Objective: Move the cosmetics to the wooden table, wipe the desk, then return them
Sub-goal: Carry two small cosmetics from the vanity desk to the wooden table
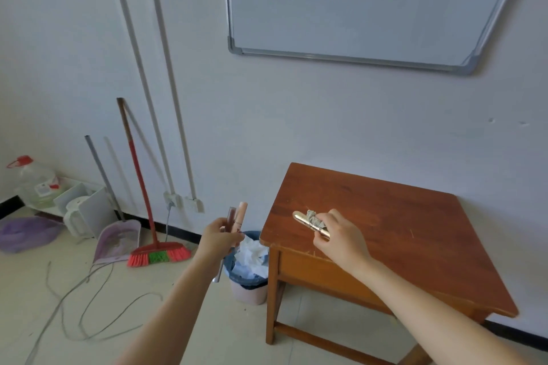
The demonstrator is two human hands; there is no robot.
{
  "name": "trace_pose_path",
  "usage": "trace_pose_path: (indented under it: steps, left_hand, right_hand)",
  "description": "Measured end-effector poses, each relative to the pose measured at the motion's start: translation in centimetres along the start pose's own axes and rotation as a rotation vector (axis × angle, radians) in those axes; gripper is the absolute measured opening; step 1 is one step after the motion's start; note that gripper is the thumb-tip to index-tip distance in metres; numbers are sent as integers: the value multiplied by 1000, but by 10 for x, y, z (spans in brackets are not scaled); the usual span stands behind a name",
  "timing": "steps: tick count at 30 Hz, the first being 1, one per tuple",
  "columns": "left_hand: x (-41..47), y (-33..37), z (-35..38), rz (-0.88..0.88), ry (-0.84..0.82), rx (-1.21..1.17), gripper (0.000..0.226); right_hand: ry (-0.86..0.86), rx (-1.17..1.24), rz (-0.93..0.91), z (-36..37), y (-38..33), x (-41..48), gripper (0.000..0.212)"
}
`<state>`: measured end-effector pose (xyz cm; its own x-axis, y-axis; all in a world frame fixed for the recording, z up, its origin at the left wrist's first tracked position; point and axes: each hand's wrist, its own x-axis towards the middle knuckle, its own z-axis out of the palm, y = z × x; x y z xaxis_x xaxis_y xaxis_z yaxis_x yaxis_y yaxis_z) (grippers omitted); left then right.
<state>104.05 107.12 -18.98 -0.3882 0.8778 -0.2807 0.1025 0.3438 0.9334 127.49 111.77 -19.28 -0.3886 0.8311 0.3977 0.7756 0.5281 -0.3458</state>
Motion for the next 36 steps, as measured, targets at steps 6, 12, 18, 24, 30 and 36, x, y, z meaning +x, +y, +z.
trace_pose_path:
  steps: [6,12,18,24,30,36]
  left_hand:
    - [73,-5,55,-70,-103,84,23]
    - [154,5,132,-124,-129,184,38]
    - [226,38,198,-181,-92,299,44]
    - [277,49,230,-242,-75,365,45]
    - [335,61,258,-207,-110,419,43]
    - [373,64,273,-123,-145,577,24]
  right_hand:
    - [-2,185,445,37,53,22,14]
    - [19,217,608,58,143,71,15]
    - [-24,318,614,74,202,135,17]
    - [-34,365,589,87,229,179,17]
    - [-31,336,623,95,254,183,19]
    - [-63,266,680,99,265,191,24]
